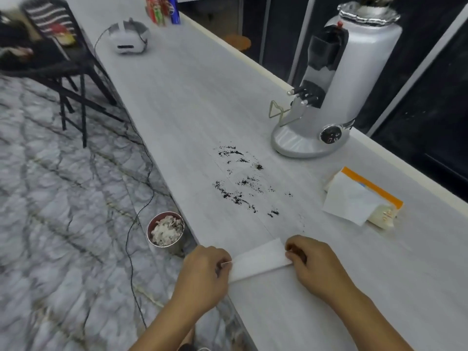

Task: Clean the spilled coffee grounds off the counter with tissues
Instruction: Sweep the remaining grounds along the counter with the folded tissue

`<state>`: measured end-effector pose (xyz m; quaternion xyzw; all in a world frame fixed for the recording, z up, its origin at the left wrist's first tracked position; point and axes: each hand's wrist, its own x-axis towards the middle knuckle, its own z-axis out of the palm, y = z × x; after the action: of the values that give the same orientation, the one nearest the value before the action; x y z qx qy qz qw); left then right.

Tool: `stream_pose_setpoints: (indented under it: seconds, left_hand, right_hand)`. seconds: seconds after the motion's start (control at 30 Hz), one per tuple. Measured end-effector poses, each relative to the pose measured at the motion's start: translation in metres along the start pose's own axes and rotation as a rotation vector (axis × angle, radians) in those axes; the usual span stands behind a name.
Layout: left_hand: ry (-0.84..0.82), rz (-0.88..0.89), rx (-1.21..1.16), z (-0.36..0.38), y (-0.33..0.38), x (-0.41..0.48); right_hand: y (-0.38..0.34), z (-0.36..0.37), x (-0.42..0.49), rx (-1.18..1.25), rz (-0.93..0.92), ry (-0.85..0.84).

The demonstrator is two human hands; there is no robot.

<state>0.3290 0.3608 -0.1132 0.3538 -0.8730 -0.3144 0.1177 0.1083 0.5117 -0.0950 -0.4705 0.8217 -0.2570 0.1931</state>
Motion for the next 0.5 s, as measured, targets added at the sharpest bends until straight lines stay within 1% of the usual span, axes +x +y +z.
stream_pose_setpoints:
  seconds: [0.1,0.2,0.27,0.37,0.5]
  left_hand:
    - [0.031,-0.012,0.013,0.002,0.004,-0.005]
    - [0.049,-0.015,-0.019,0.002,0.006,-0.007]
    - [0.047,-0.007,-0.04,0.002,0.008,-0.008]
    - [0.037,0.003,-0.072,0.0,0.01,-0.011]
    - [0.06,-0.009,-0.082,0.001,0.006,-0.013]
  right_hand:
    - [0.005,0.006,0.002,-0.031,-0.09,0.054]
    - [0.008,0.006,0.001,-0.052,-0.124,0.067]
    - [0.006,0.003,-0.004,-0.02,-0.101,0.055]
    - [0.004,-0.002,-0.015,0.124,0.016,0.032]
    - [0.001,-0.001,-0.013,0.118,0.026,0.033]
